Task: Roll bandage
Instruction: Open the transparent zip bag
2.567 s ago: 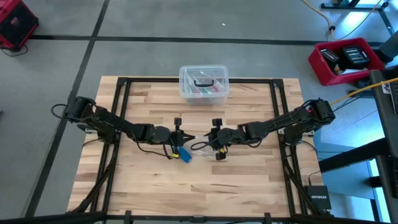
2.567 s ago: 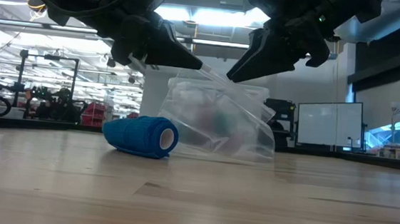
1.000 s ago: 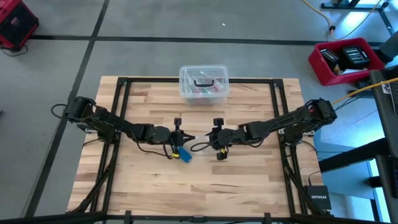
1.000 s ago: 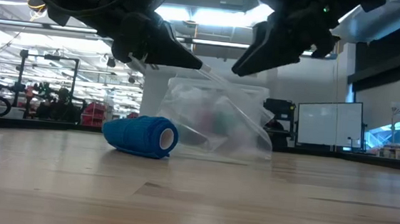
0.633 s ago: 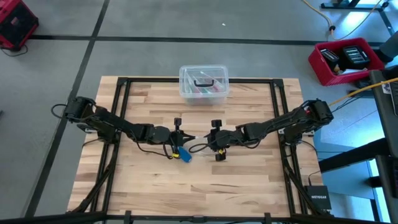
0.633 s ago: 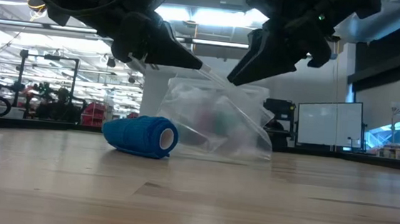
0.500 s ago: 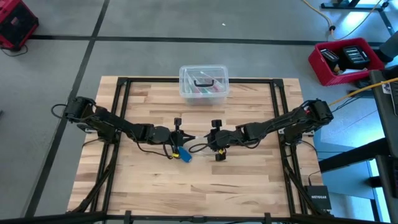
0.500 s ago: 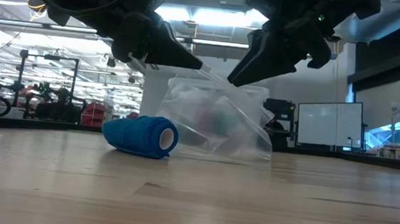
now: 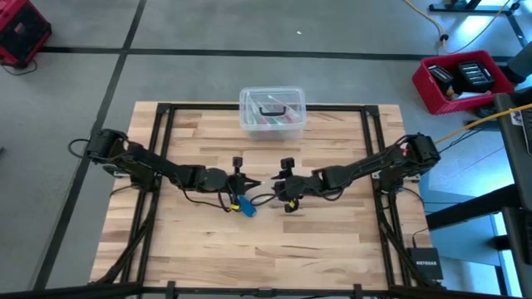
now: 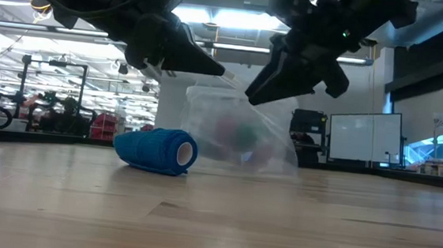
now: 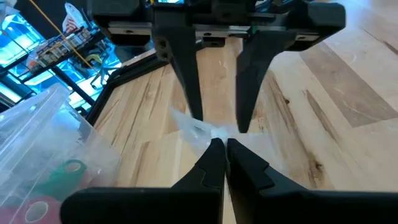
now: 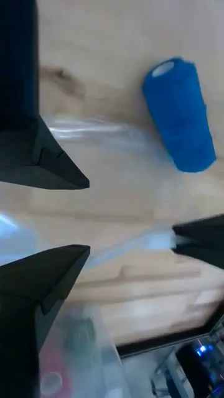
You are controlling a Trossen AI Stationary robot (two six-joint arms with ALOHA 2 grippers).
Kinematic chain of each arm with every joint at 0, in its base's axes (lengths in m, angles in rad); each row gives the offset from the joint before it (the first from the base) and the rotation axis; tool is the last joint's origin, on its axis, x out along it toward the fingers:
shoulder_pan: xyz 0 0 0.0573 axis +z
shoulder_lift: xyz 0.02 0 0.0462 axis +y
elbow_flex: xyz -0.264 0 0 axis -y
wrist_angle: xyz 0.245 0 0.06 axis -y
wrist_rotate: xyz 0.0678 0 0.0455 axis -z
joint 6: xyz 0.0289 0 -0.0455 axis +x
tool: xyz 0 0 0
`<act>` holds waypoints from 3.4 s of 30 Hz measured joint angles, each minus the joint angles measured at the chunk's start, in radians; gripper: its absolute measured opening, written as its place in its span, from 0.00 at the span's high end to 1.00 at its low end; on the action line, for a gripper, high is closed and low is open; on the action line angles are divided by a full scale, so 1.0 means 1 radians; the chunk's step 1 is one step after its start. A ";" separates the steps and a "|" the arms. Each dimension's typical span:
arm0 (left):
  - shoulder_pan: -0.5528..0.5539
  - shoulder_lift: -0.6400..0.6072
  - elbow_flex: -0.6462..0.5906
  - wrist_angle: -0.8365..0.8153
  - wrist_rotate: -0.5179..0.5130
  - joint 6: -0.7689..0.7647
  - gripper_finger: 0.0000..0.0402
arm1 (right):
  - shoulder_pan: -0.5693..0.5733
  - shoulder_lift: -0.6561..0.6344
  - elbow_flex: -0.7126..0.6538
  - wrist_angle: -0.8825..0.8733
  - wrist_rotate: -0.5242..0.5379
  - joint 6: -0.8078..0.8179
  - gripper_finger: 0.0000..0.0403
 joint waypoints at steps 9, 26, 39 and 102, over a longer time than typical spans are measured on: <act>0.000 0.000 0.001 -0.004 0.000 -0.015 1.00 | 0.037 -0.084 0.001 -0.025 0.012 -0.028 0.61; 0.001 0.000 0.000 0.003 0.000 -0.042 1.00 | 0.033 -0.047 0.001 -0.029 -0.038 -0.021 0.61; 0.001 0.000 0.000 0.013 0.002 -0.042 1.00 | 0.024 -0.031 0.001 -0.024 -0.043 -0.028 0.61; 0.000 0.000 -0.001 0.023 0.008 -0.063 1.00 | 0.018 -0.010 0.000 -0.002 0.001 -0.056 0.61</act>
